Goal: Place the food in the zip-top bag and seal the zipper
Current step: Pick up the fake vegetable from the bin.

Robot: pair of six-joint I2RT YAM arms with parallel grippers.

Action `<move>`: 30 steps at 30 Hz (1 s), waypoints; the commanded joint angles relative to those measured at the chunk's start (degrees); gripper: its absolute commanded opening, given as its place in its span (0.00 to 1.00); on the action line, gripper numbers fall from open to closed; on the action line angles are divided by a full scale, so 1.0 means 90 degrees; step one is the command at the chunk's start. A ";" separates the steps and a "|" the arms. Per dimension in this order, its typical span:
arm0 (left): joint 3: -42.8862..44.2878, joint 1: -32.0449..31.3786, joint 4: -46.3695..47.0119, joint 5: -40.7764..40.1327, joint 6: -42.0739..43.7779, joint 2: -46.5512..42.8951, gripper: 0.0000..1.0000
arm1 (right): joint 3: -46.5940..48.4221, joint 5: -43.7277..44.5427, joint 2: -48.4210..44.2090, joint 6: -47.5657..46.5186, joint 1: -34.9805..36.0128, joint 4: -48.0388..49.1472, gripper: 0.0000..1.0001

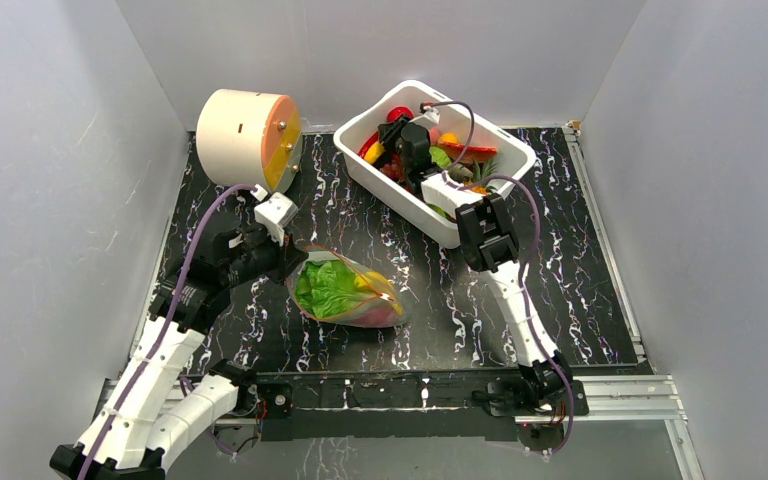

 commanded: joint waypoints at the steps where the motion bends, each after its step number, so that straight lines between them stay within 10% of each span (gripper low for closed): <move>1: 0.0067 0.0002 0.0101 0.0013 0.0085 0.0042 0.00 | 0.0459 -0.0263 0.0246 -0.0219 0.0017 0.0708 0.16; 5: 0.0093 0.0001 0.0091 -0.0026 0.0095 0.0055 0.00 | 0.0495 -0.0448 0.0234 -0.0449 0.0017 0.0889 0.00; 30: 0.0603 0.0003 0.0168 -0.0328 -0.1522 0.0047 0.00 | -0.2861 -0.1194 -0.3490 -0.2374 -0.0024 0.1767 0.00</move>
